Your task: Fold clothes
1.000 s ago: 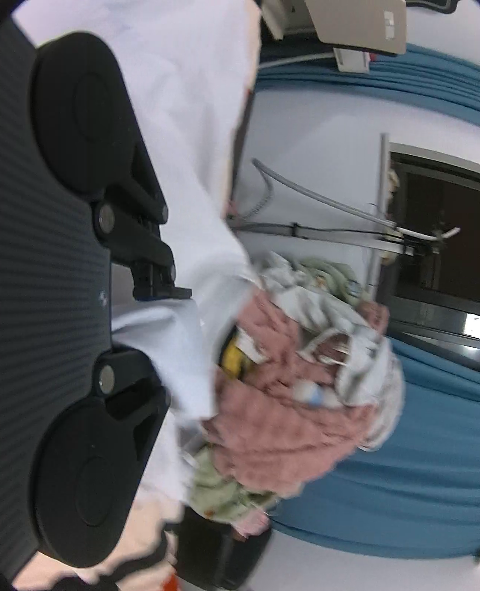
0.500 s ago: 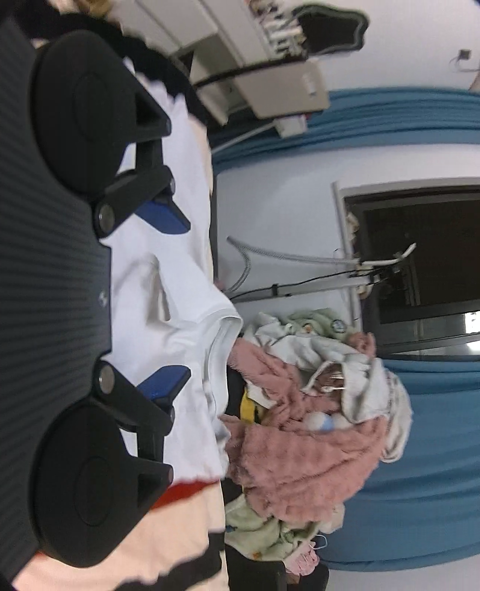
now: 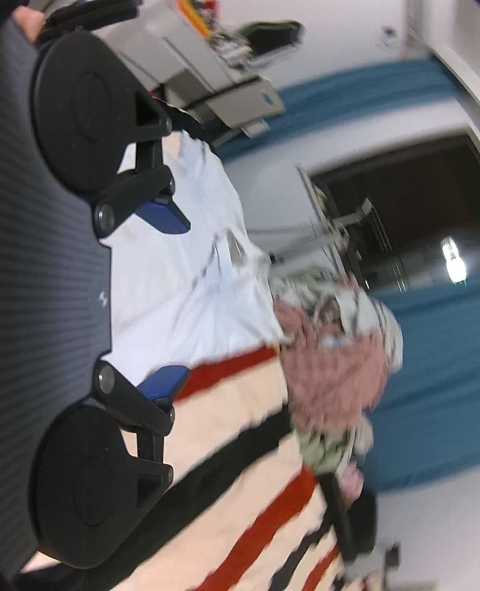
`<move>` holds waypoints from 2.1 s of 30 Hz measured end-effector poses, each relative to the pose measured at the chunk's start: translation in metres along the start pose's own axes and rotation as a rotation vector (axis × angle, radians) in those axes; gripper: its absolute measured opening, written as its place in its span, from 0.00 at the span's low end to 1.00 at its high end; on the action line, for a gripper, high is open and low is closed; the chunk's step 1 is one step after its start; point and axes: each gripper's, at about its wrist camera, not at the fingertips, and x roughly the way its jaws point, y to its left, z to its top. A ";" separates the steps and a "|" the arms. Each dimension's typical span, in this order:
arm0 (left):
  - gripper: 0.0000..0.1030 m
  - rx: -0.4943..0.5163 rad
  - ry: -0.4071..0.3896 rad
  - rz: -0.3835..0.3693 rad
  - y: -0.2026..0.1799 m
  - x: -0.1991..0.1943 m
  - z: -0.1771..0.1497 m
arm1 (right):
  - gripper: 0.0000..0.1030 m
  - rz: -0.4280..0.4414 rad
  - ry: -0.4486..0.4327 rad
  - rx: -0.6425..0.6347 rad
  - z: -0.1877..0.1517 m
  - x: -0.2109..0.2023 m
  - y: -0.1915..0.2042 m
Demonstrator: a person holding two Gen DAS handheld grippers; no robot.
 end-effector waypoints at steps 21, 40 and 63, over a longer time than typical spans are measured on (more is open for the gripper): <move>0.47 0.198 0.175 -0.408 -0.249 -0.016 -0.036 | 0.79 -0.211 -0.281 0.309 0.012 -0.071 -0.147; 0.08 0.325 0.269 -0.514 -0.298 0.044 -0.092 | 0.80 -0.181 -0.194 0.408 0.000 -0.048 -0.167; 0.01 -0.265 0.373 -0.363 -0.014 -0.048 -0.057 | 0.80 -0.067 -0.043 0.158 -0.004 -0.033 -0.090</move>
